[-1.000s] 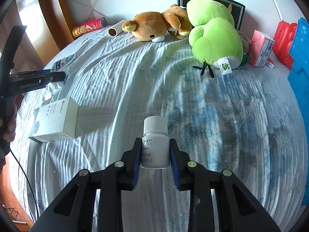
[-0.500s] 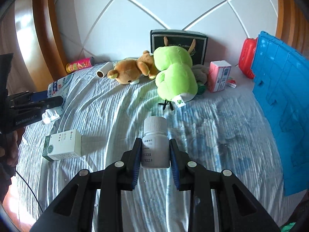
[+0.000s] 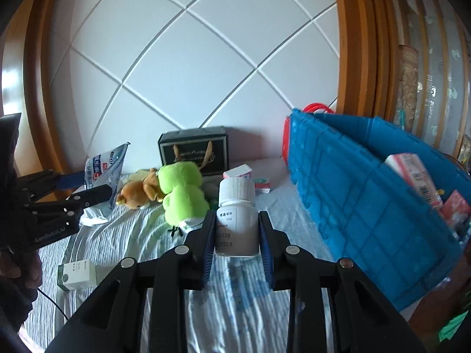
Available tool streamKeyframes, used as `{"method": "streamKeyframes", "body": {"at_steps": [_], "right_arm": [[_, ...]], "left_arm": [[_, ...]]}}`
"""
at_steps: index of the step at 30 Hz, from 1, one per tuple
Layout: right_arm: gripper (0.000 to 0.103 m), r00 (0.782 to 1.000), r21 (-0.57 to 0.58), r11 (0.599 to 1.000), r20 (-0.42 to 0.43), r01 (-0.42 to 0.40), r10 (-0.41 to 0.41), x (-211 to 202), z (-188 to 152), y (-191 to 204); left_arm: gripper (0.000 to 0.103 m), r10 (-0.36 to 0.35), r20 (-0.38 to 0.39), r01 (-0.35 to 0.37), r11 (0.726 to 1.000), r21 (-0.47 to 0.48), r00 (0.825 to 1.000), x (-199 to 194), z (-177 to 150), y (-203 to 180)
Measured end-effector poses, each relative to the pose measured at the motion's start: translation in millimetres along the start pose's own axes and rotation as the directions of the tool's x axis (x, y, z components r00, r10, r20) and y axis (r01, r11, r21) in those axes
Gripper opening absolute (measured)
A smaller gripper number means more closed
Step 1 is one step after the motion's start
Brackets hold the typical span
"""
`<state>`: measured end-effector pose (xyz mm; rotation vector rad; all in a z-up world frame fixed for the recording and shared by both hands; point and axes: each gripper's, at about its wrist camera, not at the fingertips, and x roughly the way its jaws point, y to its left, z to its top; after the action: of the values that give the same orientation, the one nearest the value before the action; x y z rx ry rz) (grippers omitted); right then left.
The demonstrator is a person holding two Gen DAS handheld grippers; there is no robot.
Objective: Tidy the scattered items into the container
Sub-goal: 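Carry the pill bottle and wipes pack over the blue crate with both grippers, then open both grippers to drop the pill bottle and wipes pack into the crate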
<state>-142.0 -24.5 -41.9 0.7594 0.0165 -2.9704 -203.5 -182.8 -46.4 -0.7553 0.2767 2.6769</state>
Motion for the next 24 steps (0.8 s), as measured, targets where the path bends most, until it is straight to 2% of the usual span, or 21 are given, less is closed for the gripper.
{"method": "streamKeyframes", "body": {"at_steps": [6, 9, 13, 17, 21, 24], "right_arm": [[0.027, 0.988, 0.007, 0.998, 0.142, 0.065, -0.065, -60.7, 38.3, -103.8], [0.027, 0.981, 0.014, 0.995, 0.170, 0.094, -0.095, -80.9, 50.6, -169.0], [0.027, 0.978, 0.030, 0.991, 0.159, 0.131, -0.134, -89.9, 63.3, -257.9], [0.027, 0.973, 0.053, 0.982, 0.139, 0.181, -0.186, -91.6, 66.3, -330.1], [0.027, 0.970, 0.087, 0.975, 0.115, 0.205, -0.214, -86.7, 64.1, -382.7], [0.027, 0.970, 0.109, 0.973, 0.113, 0.204, -0.216, -80.1, 68.7, -396.3]], "left_arm": [[0.044, -0.071, 0.096, 0.066, 0.996, 0.057, 0.993, 3.4, 74.6, -108.1], [0.044, -0.108, 0.142, 0.096, 0.991, 0.088, 0.984, 5.1, 111.8, -162.1], [0.044, -0.135, 0.167, 0.118, 0.988, 0.104, 0.977, 20.2, 150.4, -240.6], [0.044, -0.157, 0.159, 0.140, 0.984, 0.111, 0.975, 39.1, 177.6, -301.3], [0.044, -0.158, 0.144, 0.140, 0.982, 0.128, 0.977, 59.3, 194.9, -342.3], [0.045, -0.142, 0.124, 0.125, 0.984, 0.129, 0.982, 77.1, 208.7, -362.6]]}}
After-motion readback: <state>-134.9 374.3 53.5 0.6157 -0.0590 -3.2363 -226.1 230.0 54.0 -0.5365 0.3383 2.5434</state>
